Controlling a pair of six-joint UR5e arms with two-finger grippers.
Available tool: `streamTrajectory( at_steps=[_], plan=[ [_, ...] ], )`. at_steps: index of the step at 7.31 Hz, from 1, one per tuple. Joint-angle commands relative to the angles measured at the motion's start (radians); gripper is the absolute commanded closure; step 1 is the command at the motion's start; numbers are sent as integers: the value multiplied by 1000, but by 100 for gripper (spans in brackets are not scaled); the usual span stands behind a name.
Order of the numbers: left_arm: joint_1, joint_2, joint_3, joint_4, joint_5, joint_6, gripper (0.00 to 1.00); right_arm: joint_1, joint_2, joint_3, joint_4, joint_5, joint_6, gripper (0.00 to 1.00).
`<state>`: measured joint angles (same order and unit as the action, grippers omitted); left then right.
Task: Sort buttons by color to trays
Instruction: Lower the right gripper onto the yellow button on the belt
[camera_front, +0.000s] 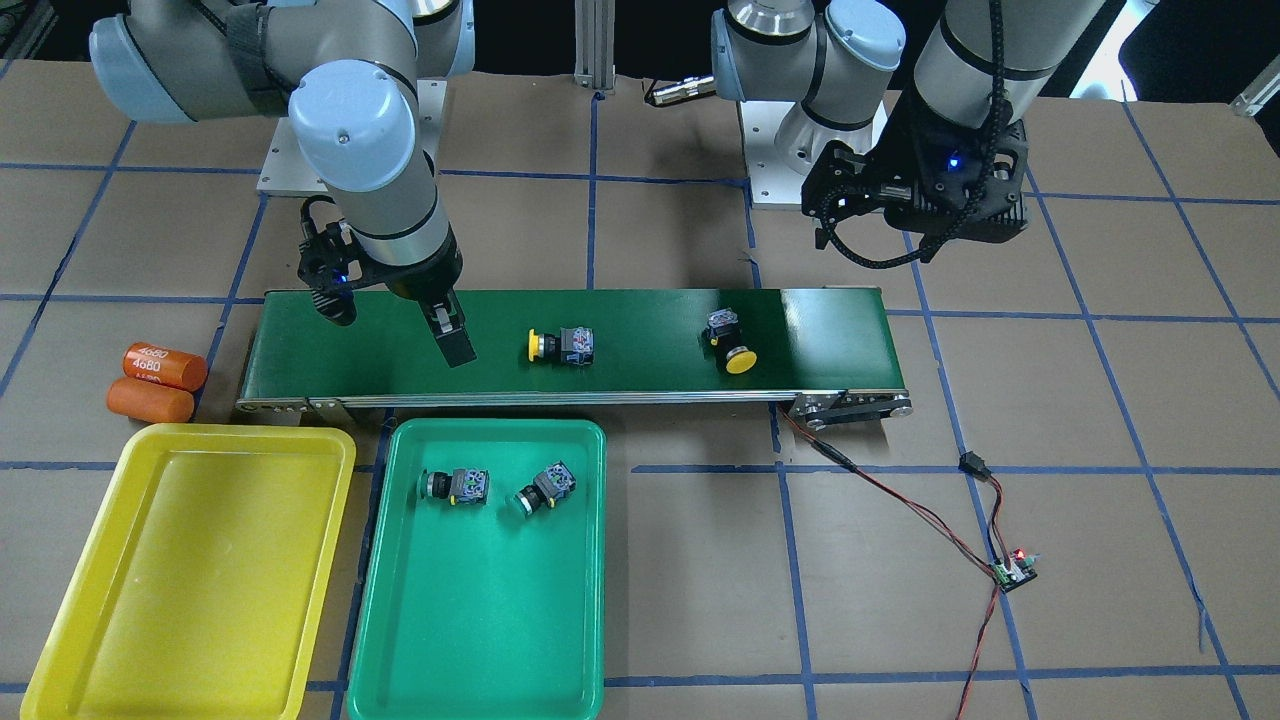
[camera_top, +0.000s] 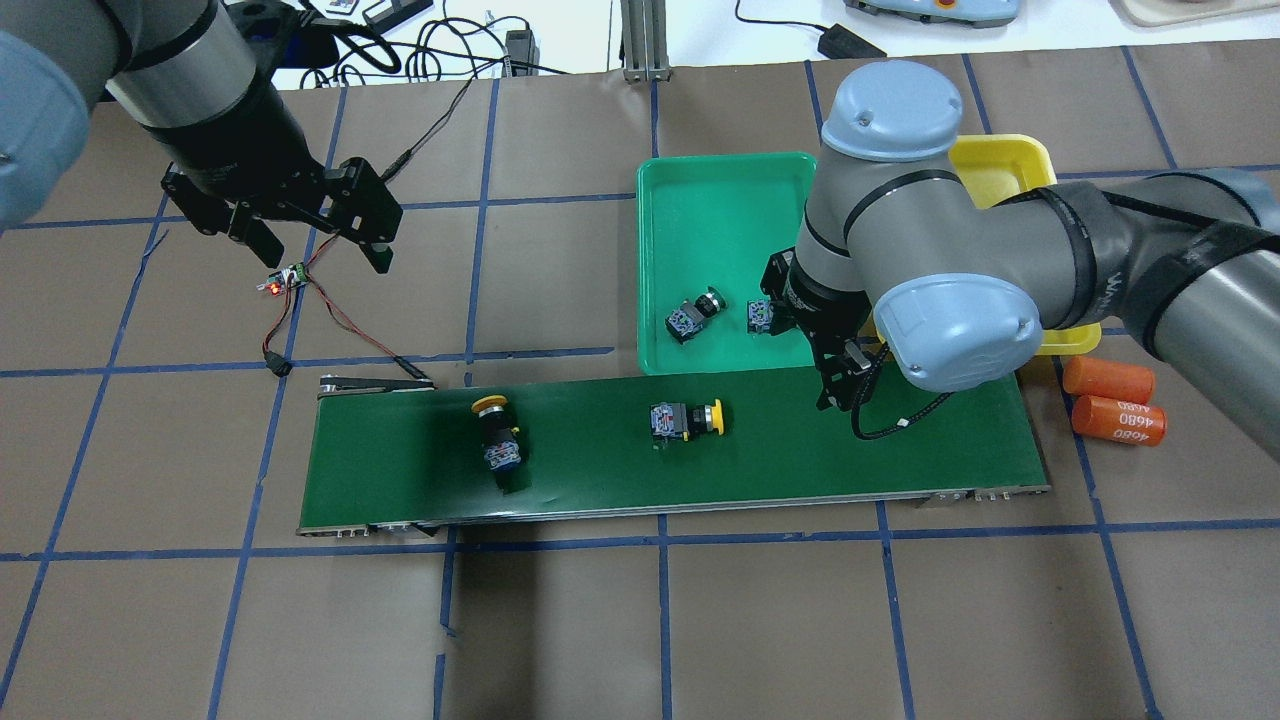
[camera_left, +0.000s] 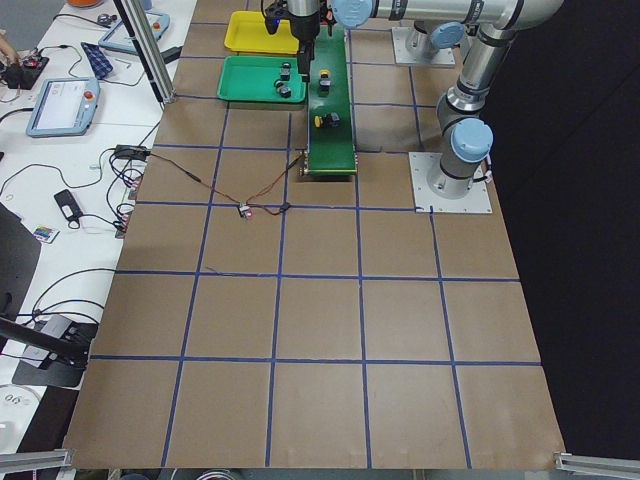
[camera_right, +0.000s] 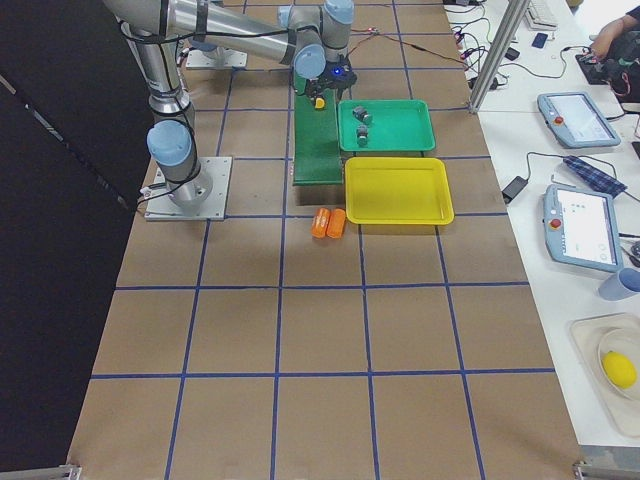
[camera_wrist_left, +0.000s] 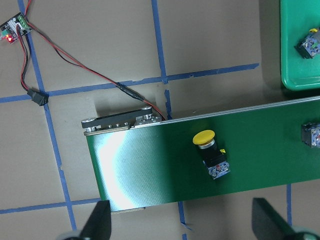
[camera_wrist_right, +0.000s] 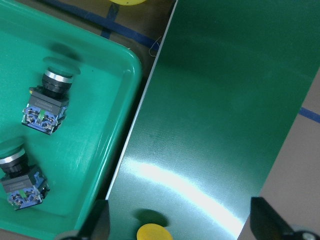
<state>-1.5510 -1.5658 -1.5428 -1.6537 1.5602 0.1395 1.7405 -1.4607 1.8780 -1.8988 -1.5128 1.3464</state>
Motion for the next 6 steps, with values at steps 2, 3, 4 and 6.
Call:
streamTrajectory(
  at_steps=[2,3,4,6],
  plan=[
    [0,-11,22,-11,18,-18,0,10,14,24,-63,34,70,0],
    [0,-22,38,-11,14,-38,0,10,17,33,-90,43,77,0],
    [0,-23,44,-12,15,-53,0,10,5,33,-92,42,79,0],
    [2,-23,44,-6,12,-55,0,10,11,27,-98,30,59,0]
  ],
)
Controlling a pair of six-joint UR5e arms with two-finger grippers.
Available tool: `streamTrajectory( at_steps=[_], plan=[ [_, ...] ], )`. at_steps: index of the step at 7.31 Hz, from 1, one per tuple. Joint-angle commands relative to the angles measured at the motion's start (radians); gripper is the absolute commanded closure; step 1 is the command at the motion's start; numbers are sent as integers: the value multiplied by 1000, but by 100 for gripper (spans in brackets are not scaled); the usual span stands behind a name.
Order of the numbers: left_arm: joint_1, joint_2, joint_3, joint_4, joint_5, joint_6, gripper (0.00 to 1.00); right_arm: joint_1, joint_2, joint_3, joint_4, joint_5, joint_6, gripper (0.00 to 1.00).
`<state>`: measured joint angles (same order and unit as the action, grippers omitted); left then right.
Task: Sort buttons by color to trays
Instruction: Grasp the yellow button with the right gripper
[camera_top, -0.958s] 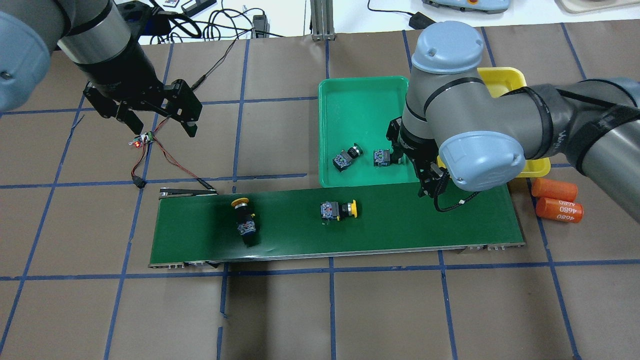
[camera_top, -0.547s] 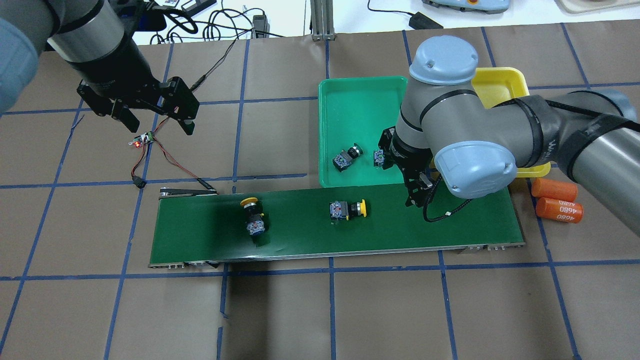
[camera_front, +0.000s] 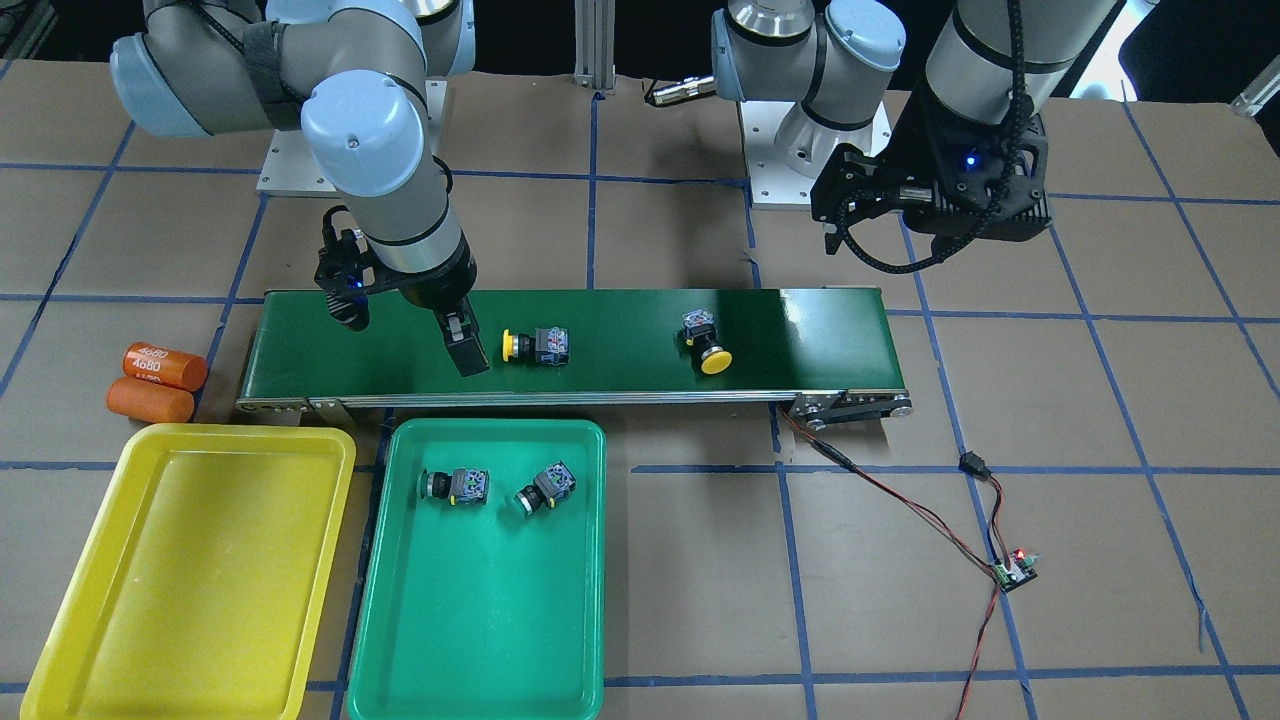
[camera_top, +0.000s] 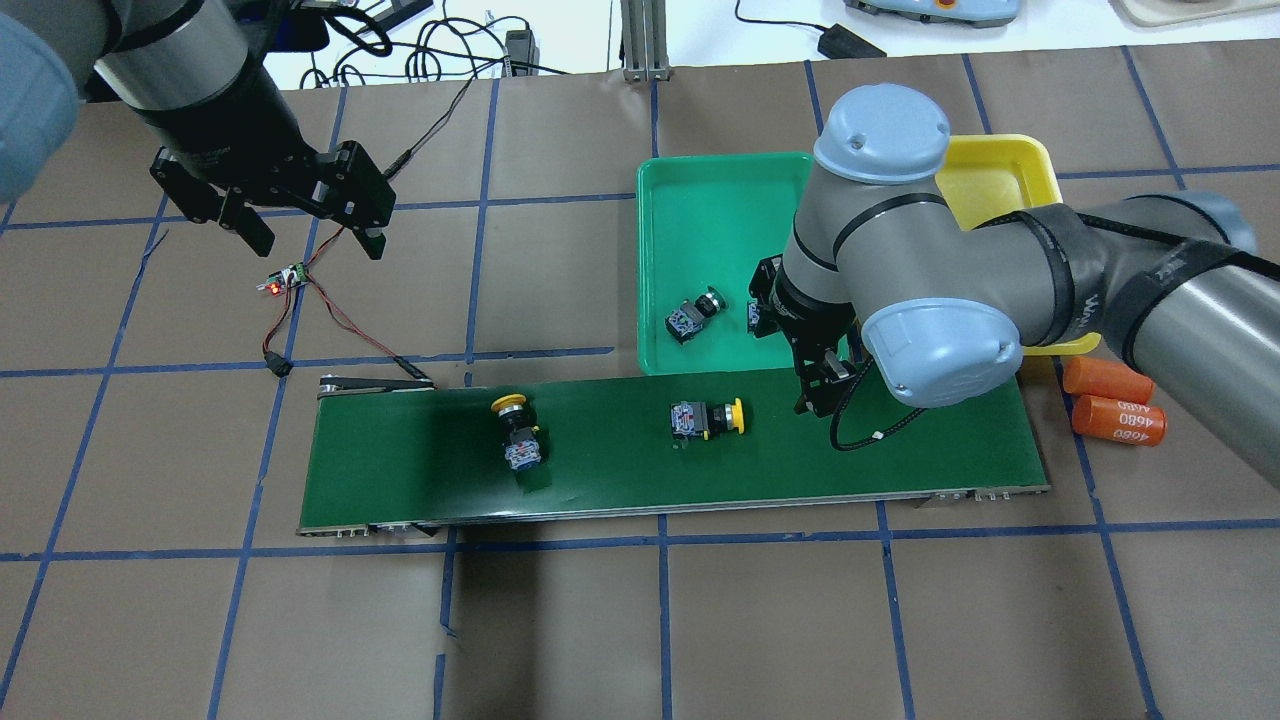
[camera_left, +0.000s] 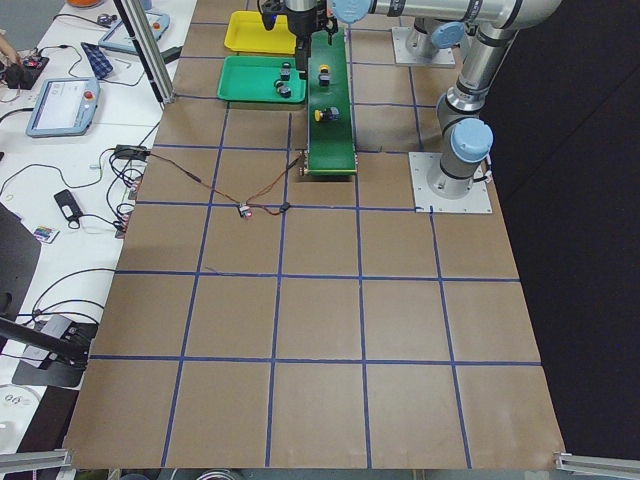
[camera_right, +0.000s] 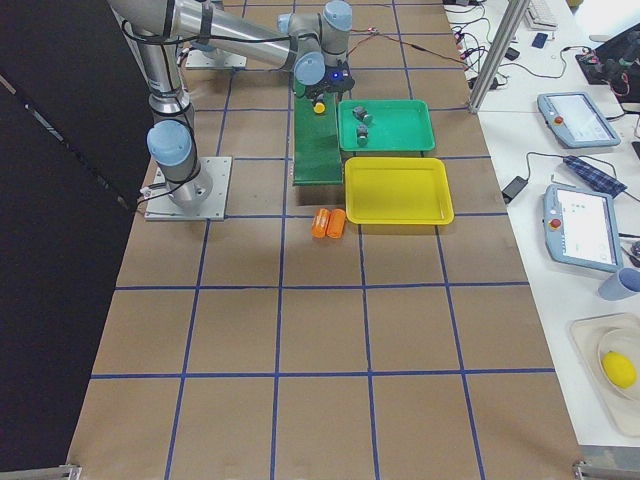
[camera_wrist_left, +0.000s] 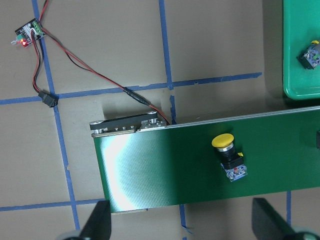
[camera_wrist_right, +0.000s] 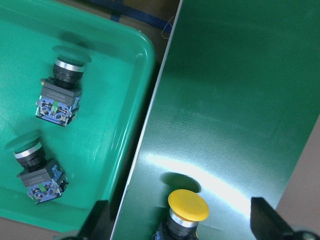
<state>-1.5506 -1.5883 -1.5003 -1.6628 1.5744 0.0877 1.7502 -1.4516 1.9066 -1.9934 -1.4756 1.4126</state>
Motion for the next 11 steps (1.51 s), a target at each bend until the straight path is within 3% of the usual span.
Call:
streamTrajectory(
  at_steps=[1,7,10,11],
  plan=[
    [1,-1,2,5,-2,-3,0,2,-7,8,-4,6,6,0],
    [3,-1,2,8,-8,-39,0,8,-9,170,-163,29,12,0],
    [4,4,3,9,-7,-37,0,8,23,198,-188,29,8,0],
    [6,4,5,11,-7,-37,0,5,19,196,-192,29,-4,62]
  ],
)
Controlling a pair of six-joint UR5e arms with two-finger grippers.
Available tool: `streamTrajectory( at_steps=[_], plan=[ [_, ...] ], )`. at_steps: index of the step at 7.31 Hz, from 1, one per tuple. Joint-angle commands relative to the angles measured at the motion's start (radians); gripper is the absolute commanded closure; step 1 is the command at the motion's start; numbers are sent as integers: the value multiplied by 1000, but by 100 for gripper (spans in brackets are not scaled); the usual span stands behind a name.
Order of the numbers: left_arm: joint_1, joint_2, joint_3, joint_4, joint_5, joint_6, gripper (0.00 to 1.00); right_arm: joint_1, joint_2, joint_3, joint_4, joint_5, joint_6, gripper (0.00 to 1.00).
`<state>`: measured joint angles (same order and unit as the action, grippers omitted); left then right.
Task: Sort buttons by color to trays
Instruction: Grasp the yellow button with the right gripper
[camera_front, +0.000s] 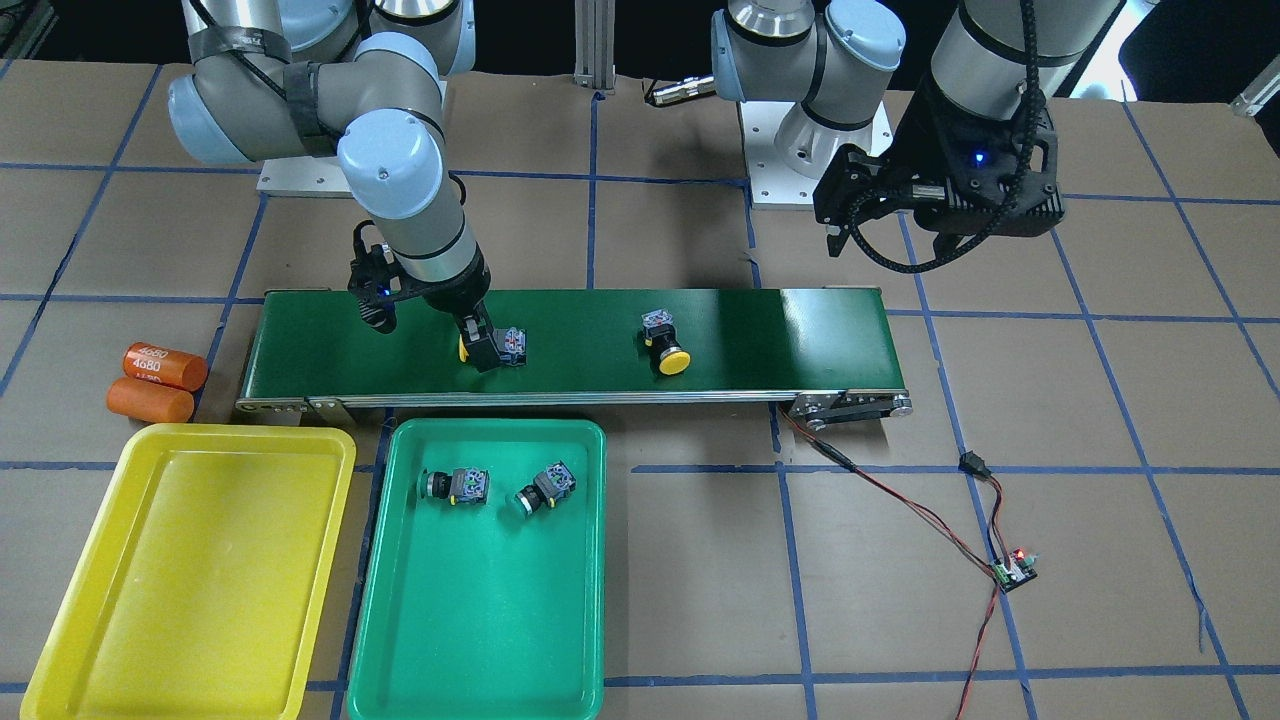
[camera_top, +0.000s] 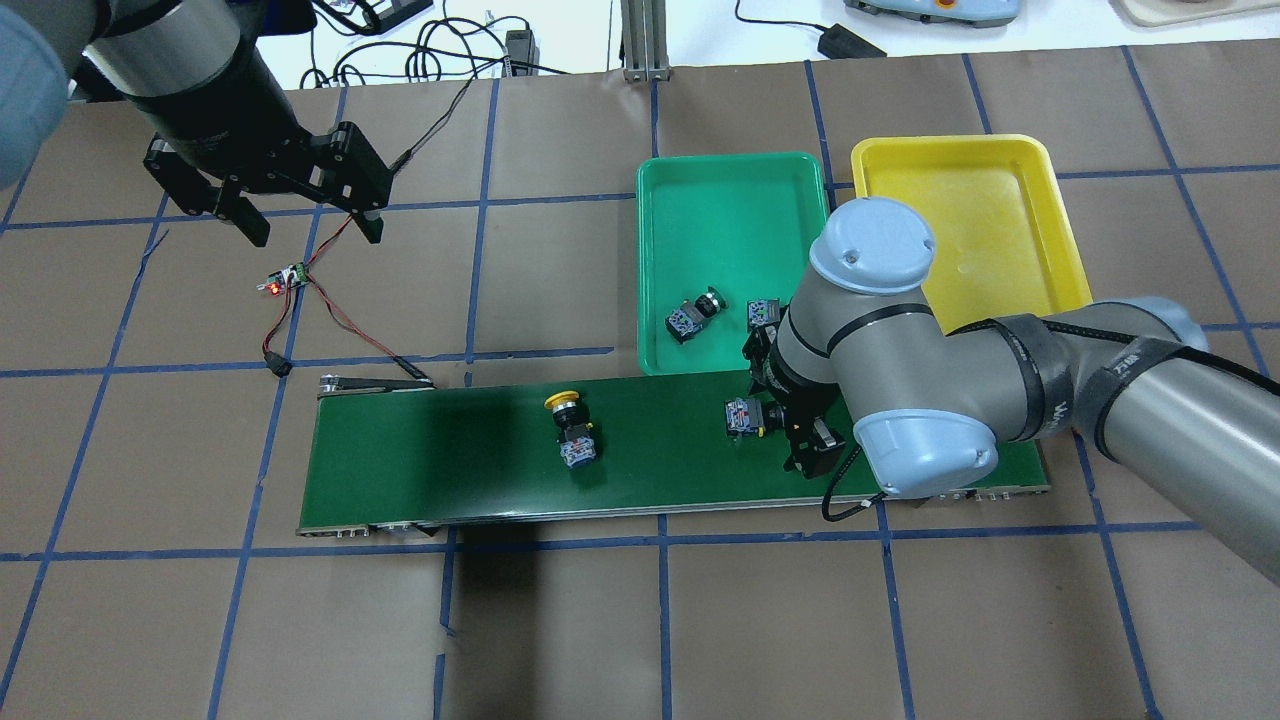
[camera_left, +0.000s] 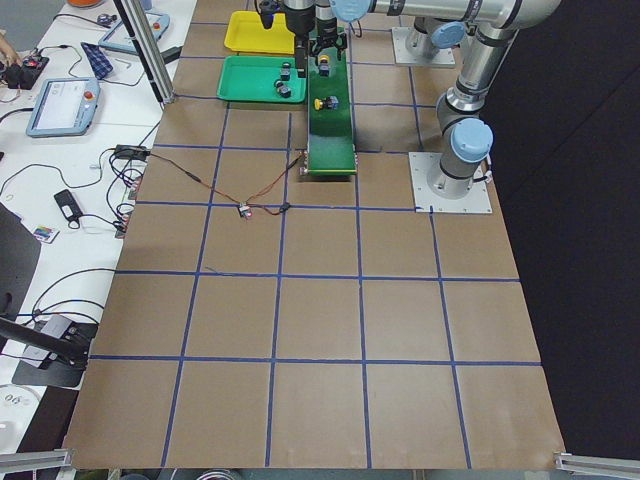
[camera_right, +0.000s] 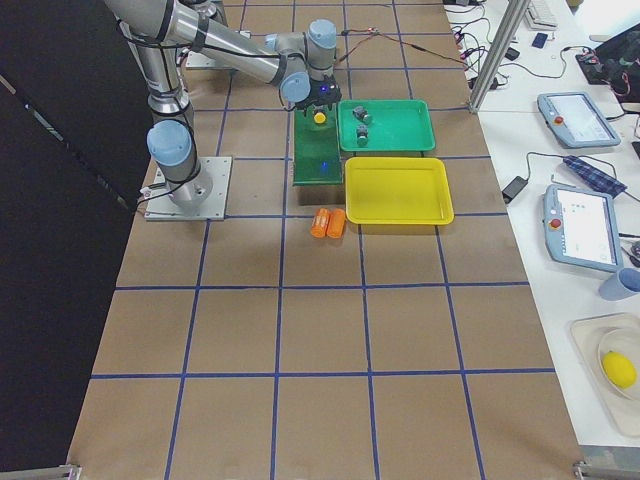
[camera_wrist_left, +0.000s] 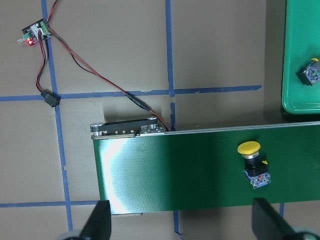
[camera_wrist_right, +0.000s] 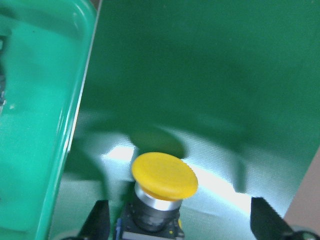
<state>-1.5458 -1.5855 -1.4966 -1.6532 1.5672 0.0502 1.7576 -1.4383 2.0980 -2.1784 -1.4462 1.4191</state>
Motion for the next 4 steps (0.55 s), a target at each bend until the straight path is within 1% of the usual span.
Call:
streamTrajectory(
  at_steps=[1,2,3,4],
  plan=[
    [1,1,1,1,1,0,0,-3,2,4,-7,22,-43,100],
    [3,1,2,10,1,0,0,-9,4,-7,-14,23,-81,100],
    [1,1,1,9,4,0,0,-19,2,-38,-12,4,-97,100],
    [1,1,1,10,4,2,0,-39,6,-77,-8,3,-165,100]
  ],
)
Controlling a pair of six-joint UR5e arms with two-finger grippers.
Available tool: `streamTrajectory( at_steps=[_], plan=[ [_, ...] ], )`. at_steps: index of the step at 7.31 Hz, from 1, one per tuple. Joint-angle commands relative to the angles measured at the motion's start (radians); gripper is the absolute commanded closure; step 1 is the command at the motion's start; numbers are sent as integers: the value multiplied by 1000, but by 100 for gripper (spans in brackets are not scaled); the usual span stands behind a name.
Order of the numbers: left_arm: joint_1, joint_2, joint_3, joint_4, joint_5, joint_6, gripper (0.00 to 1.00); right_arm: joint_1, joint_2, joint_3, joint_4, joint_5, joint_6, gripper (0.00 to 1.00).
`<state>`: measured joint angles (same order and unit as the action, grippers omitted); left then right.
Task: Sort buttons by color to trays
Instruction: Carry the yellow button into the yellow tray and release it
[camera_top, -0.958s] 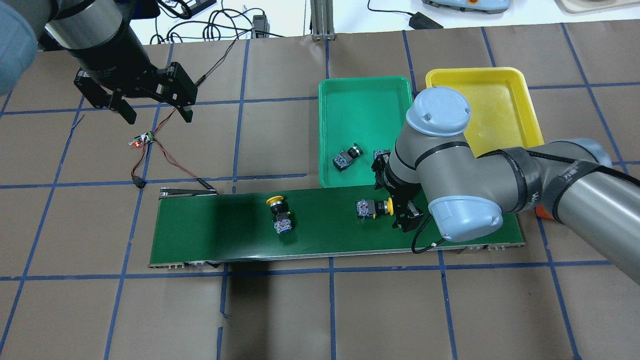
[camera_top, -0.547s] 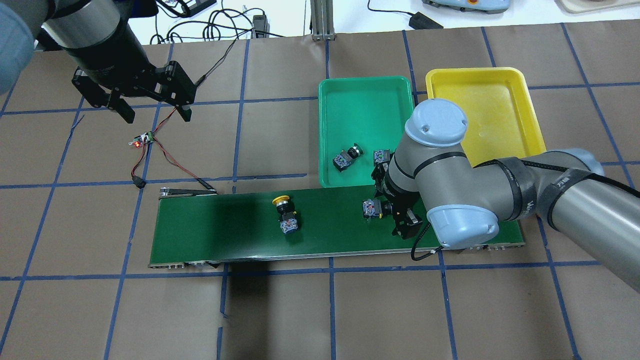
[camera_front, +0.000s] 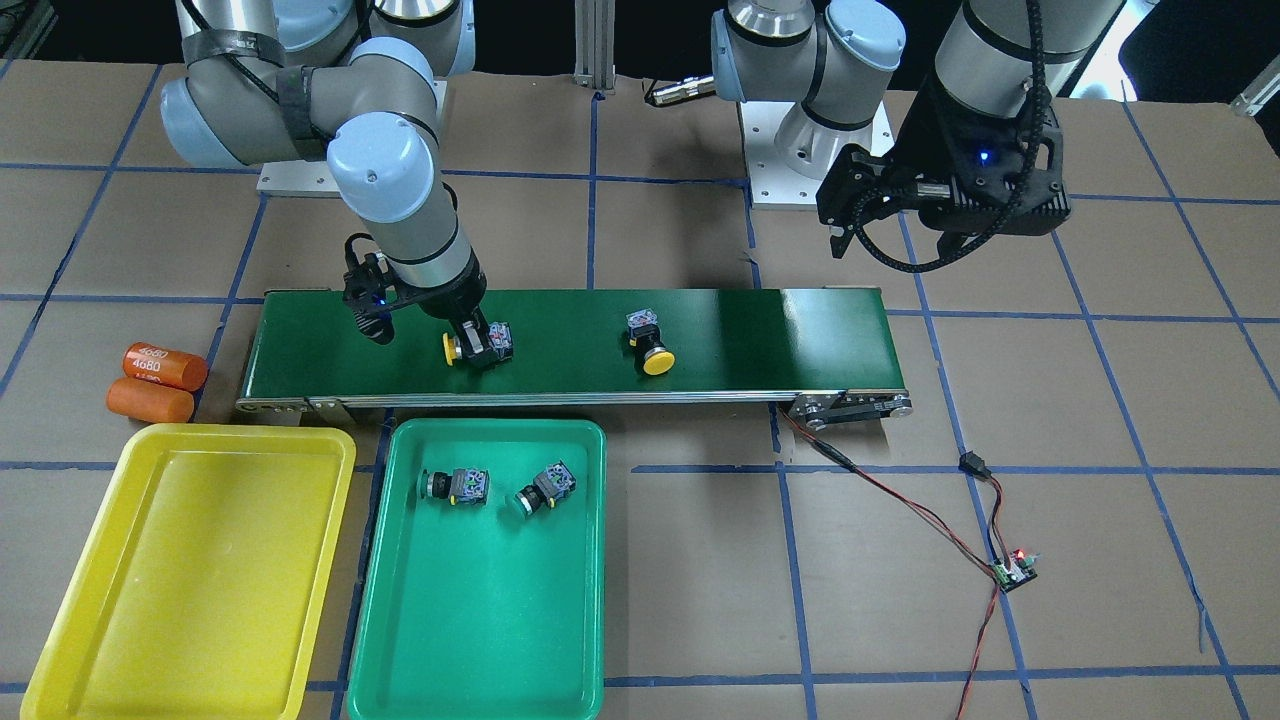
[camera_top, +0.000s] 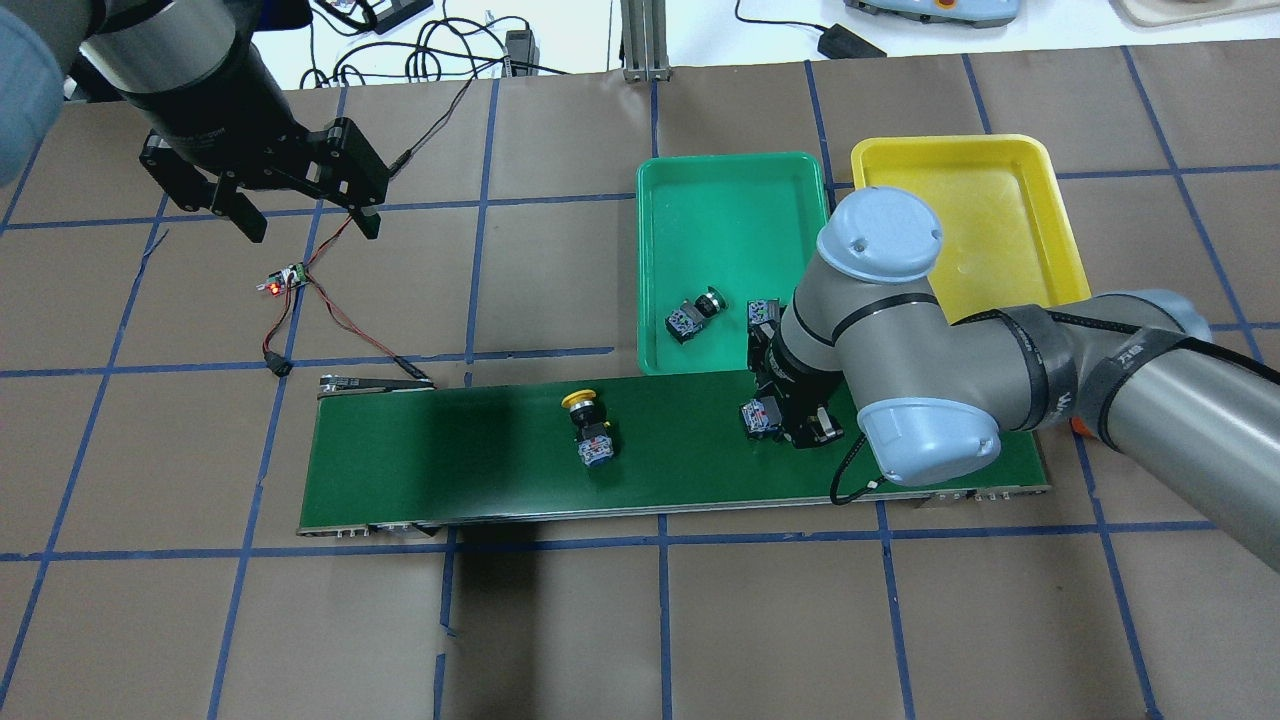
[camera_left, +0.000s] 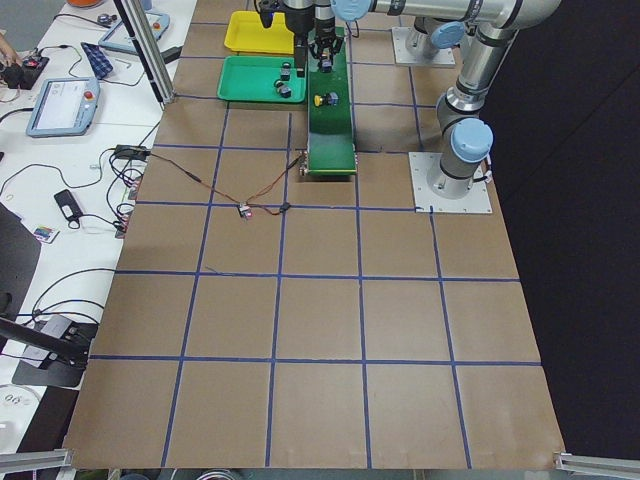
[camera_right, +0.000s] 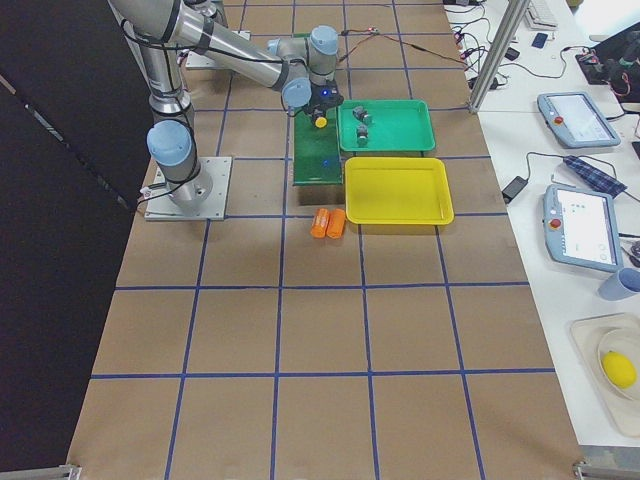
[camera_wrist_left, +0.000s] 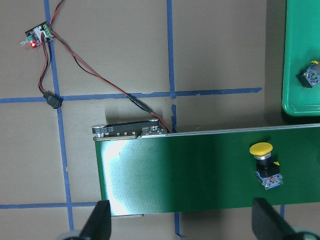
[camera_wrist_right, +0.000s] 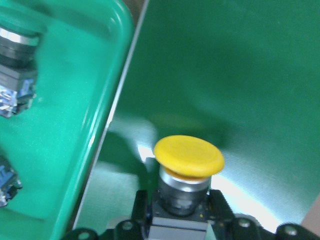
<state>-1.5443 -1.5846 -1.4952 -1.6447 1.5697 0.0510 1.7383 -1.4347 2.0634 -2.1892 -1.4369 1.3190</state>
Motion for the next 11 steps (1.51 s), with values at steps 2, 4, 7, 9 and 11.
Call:
streamTrajectory(
  at_steps=[2,4,7,9,11],
  plan=[
    [1,0,3,8,-2,1,0,-145,11,-127,12,-2,-195,100],
    [1,2,0,8,3,1,0,-296,58,-152,-4,-90,-520,100],
    [22,2,4,8,-8,3,0,-459,283,-212,-139,-109,-685,100],
    [33,2,4,6,-10,3,0,-464,300,-220,-165,-102,-699,47],
    [35,2,4,6,-8,3,0,-465,301,-226,-181,-105,-699,0]
  ],
)
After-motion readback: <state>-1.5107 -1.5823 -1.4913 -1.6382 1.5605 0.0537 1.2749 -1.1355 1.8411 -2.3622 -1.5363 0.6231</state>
